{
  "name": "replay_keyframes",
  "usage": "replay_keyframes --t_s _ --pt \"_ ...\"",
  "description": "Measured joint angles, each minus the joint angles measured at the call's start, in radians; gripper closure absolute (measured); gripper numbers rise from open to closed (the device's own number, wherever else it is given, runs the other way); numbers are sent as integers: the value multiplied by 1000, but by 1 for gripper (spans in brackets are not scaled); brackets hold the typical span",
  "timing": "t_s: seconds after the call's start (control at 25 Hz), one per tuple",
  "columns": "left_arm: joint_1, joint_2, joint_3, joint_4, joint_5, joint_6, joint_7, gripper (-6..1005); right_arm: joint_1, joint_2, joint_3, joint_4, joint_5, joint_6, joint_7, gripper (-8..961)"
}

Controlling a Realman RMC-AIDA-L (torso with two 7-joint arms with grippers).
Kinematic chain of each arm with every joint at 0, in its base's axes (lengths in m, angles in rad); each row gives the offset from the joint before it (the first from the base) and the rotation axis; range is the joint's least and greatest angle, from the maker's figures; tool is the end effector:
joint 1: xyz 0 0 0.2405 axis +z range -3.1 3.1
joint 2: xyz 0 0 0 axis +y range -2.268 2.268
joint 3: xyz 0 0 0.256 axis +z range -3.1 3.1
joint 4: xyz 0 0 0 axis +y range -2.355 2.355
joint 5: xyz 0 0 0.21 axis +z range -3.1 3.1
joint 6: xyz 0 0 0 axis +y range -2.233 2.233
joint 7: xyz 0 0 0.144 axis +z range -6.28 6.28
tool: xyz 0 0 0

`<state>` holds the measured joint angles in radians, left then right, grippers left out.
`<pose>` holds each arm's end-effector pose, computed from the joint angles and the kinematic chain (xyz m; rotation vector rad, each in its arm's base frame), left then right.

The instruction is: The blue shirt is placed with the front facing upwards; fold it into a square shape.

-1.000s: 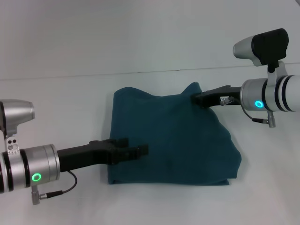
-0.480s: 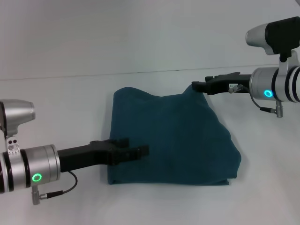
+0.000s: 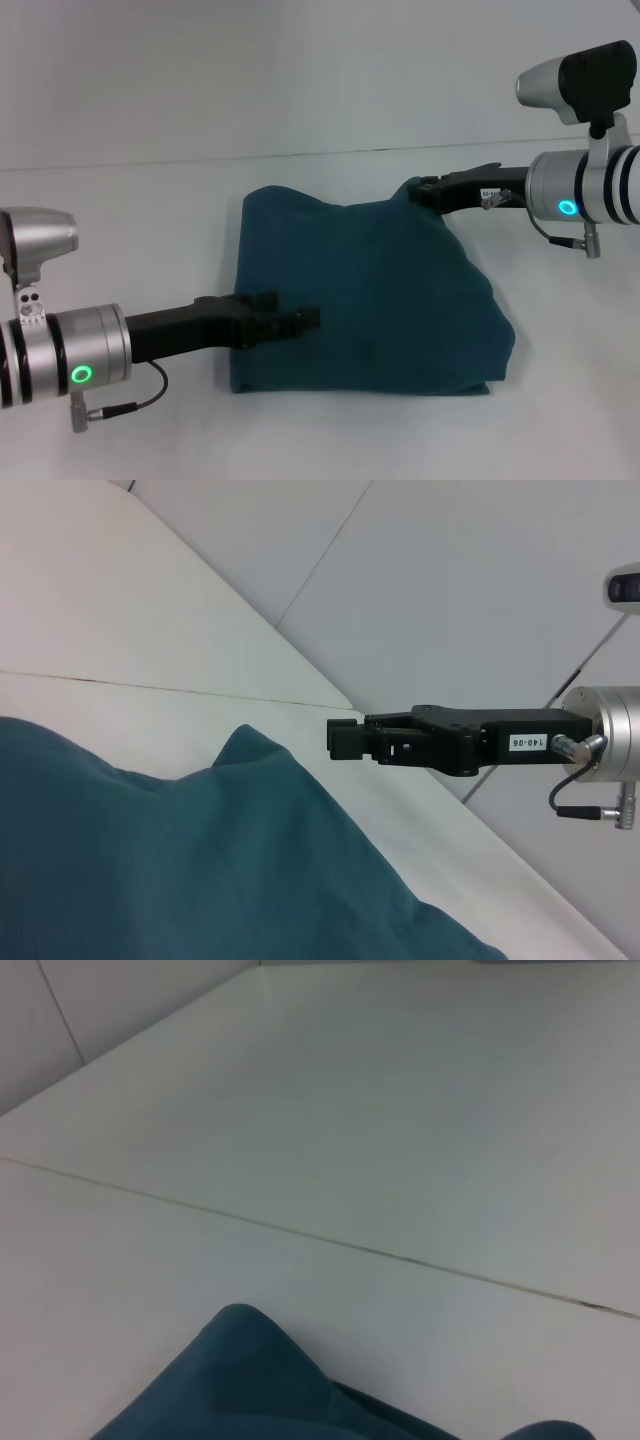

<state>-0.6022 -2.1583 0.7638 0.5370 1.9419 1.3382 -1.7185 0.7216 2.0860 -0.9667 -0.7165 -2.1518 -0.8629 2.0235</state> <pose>-0.2371 0.3452 -0.0583 -2.5872 -1.1981 -0.7851 0.2290 0.4397 -0.0072 -2.2856 0.9724 0.3065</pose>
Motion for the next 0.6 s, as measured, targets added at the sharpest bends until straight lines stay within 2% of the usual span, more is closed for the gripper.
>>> replay_keyframes --t_s 0.28,0.6 --pt "-4 0 0 0 0 2 2 63 5 0 -1 32 -1 11 -9 768" --pt "-4 -2 0 0 0 -1 5 62 46 3 -1 138 1 89 -67 954"
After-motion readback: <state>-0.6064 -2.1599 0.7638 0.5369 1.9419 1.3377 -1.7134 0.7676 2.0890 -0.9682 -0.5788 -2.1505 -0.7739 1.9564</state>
